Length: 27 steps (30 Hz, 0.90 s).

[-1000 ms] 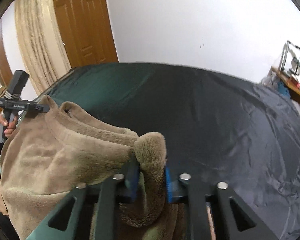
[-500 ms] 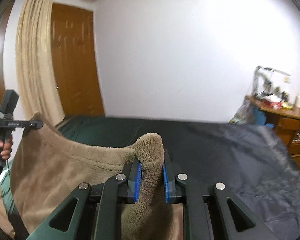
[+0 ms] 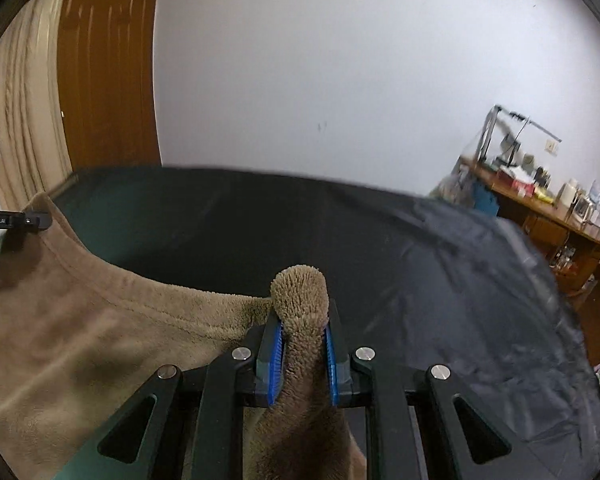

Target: Fold clothes

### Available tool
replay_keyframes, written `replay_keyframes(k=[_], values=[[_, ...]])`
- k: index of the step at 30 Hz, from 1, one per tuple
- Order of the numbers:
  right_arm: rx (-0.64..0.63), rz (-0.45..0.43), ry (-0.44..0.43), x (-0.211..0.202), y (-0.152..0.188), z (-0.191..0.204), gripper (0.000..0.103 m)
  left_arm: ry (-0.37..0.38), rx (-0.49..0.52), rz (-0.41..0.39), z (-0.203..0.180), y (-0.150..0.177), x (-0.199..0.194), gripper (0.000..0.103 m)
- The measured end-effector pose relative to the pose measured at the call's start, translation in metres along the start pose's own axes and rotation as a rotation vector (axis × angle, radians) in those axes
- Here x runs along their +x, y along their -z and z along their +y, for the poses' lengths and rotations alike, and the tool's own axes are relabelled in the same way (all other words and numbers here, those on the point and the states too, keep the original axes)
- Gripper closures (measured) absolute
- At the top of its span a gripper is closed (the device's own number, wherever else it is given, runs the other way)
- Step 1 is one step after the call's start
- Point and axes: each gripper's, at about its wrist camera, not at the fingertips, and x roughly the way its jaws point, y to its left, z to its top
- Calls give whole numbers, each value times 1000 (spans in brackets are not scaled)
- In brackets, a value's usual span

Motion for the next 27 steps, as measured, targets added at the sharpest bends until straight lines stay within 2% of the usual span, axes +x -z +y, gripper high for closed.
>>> replay_keyframes(k=[2,5,6,8,9,11,13,16,20,22,24,27], values=[[-22,55,-7,17,4,7,84,-24,-12,6,3,5,10,77],[-51,123,-16,33,8,12,81,-59,-48,16,9,10,20,59],[-56,136,-12,35,9,12,73,-67,-62,16,11,11,20,54],[-58,149,5,37,11,10,55,-73,-83,-2,15,11,8,36],[-49,142,23,34,12,8,45,-76,-93,-10,16,11,2,32],[-25,114,27,27,12,11,43,-82,-114,-28,20,11,-9,26],[10,67,11,7,13,5,43,-88,-135,-46,24,11,-21,25],[31,5,-76,-33,20,2,42,-95,-161,-77,28,11,-41,22],[-61,-39,-176,-70,38,28,32,-58,-77,-135,-4,23,-75,19],[-110,-23,-231,-76,46,48,32,-18,8,-115,-34,37,-74,19],[-130,13,-271,-73,53,64,32,12,45,-75,-54,48,-61,19],[-128,77,-290,-64,67,72,32,23,47,-2,-48,71,-41,19]])
